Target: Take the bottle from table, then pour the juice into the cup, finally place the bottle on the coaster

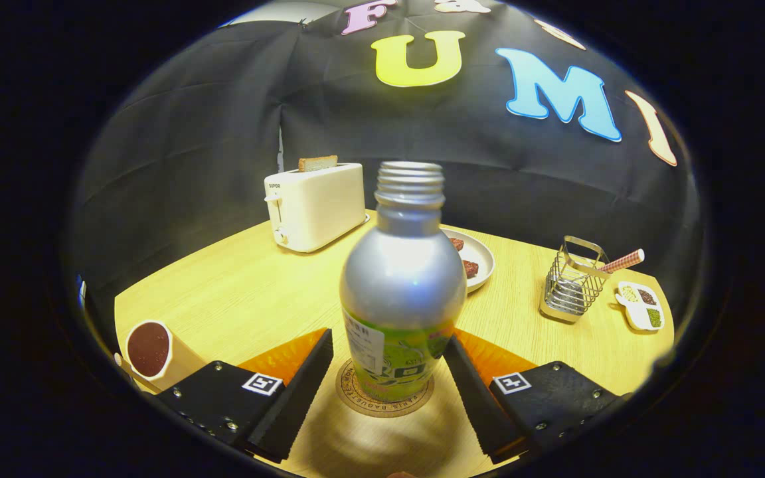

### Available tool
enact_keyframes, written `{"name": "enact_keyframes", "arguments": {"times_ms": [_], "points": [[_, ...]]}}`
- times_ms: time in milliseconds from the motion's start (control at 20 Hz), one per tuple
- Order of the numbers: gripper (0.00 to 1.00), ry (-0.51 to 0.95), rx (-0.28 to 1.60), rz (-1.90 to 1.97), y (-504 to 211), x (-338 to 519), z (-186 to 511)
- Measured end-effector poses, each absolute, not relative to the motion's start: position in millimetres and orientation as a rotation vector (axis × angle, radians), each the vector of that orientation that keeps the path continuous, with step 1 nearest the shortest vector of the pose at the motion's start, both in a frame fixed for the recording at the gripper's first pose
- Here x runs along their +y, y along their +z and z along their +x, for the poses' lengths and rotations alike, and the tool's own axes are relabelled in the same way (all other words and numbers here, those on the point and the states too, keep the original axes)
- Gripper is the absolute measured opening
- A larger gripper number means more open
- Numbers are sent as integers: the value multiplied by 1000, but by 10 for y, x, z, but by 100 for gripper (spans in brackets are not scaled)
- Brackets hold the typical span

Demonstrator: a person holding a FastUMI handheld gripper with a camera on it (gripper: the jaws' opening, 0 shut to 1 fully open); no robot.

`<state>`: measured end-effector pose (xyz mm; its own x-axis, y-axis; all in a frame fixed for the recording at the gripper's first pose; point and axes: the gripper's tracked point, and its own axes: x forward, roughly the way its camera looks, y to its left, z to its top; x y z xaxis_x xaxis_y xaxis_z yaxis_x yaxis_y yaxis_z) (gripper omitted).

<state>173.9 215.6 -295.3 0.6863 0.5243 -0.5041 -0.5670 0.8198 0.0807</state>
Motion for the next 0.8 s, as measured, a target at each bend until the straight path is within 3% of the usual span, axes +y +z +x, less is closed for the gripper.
{"name": "enact_keyframes", "arguments": {"times_ms": [400, 800], "points": [[100, 512, 501, -74, -2615, 1888, 1527], [99, 408, 388, -34, -1810, 1635, 1197]]}}
